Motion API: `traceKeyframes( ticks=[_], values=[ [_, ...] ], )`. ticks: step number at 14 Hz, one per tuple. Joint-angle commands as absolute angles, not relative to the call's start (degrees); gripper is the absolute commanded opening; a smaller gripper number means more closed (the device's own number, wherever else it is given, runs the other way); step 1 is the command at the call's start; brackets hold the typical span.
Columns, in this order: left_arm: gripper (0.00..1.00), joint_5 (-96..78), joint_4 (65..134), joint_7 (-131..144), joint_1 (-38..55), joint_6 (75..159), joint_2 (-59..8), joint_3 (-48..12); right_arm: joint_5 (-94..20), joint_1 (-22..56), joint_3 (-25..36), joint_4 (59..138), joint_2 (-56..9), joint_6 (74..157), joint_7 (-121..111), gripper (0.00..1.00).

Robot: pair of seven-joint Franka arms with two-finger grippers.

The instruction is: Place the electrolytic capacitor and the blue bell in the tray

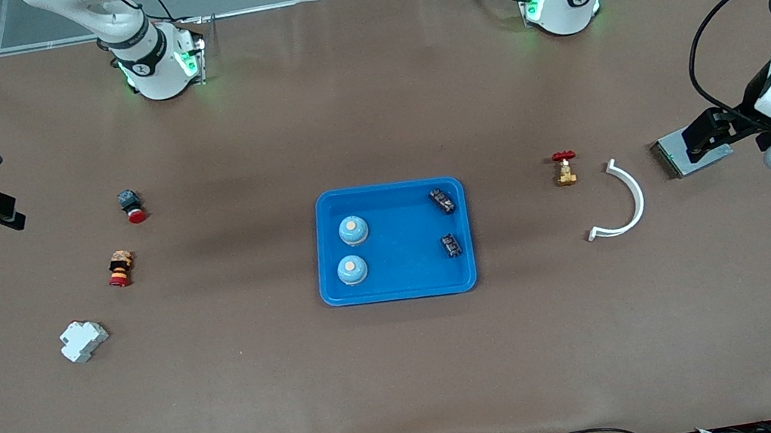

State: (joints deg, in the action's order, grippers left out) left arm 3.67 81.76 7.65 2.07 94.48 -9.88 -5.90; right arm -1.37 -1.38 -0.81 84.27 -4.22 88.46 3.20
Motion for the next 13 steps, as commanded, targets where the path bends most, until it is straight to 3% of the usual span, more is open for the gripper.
traceKeyframes(
  ticks=[1,6,13],
  values=[
    [1.00,3.87,81.74,7.47,2.38,93.78,-9.67,-4.92,-2.46,-1.85,-0.97,86.40,-1.85,88.51,4.92,1.00],
    [1.00,3.69,82.70,7.29,1.67,93.78,-8.70,-5.01,-2.46,-1.67,-1.05,86.40,-1.93,88.24,4.92,1.00],
    [1.00,-0.52,89.56,7.91,2.20,95.54,-2.46,-4.31,-2.46,-1.93,-1.05,86.31,-1.93,87.54,4.75,1.00]
  ],
)
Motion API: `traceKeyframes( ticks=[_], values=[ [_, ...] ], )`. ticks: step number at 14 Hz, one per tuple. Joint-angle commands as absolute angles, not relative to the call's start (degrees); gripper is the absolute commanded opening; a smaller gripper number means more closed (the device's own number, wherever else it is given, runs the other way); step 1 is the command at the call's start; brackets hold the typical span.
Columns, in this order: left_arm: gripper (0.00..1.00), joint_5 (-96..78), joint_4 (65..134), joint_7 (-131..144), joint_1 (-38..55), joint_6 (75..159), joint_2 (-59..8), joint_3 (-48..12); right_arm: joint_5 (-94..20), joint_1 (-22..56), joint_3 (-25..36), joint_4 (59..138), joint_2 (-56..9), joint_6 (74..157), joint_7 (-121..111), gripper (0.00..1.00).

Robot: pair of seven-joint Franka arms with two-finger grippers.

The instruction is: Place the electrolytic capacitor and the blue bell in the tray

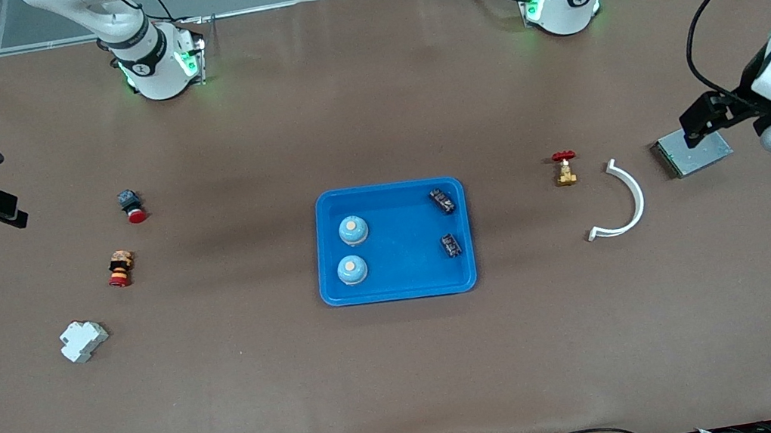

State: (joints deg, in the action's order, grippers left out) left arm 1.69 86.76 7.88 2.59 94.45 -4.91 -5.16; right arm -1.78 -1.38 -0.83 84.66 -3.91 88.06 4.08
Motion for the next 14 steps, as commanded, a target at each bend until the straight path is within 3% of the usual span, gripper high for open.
traceKeyframes(
  ticks=[1,14],
  values=[
    [1.00,-1.05,89.47,7.82,2.37,95.54,-2.46,-3.18,-2.46,-1.93,-0.97,86.31,-1.93,87.45,4.57,1.00],
    [1.00,-1.32,86.75,5.98,2.11,96.15,-0.88,-2.02,-4.13,-2.11,-0.97,86.31,-2.02,87.10,4.04,1.00]
  ],
)
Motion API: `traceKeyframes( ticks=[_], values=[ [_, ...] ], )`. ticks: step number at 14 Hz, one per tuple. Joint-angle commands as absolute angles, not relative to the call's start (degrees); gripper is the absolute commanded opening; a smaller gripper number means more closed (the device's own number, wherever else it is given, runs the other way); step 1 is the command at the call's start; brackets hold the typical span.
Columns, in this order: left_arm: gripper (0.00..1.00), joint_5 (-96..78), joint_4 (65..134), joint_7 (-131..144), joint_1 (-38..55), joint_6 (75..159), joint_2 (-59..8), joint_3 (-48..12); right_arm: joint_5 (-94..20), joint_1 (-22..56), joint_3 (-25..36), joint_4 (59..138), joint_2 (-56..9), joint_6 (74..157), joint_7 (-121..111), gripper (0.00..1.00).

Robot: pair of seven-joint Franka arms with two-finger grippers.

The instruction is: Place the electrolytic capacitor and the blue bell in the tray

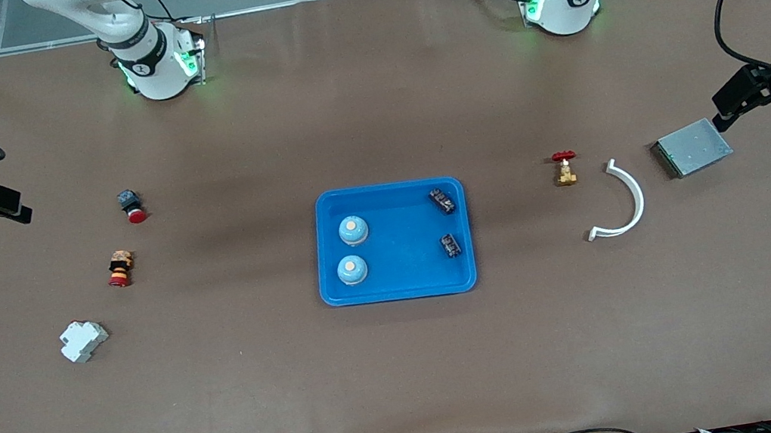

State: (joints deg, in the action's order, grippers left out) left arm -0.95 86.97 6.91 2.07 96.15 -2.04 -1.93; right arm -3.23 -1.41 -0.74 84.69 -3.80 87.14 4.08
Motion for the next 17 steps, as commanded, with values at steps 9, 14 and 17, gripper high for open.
traceKeyframes(
  ticks=[9,14,17],
  values=[
    [1.00,-1.41,86.92,7.12,2.02,96.06,-1.23,-1.76,-4.13,-2.11,-0.88,86.31,-1.93,87.01,4.04,1.00],
    [1.00,-1.41,87.28,7.12,2.02,94.31,-1.49,-1.85,-4.13,-2.02,-1.05,86.31,-1.93,87.01,4.13,1.00],
    [1.00,-1.41,87.28,7.12,2.02,94.31,-1.67,-1.85,-4.13,-2.02,-1.05,86.31,-1.93,87.01,4.13,1.00]
  ],
)
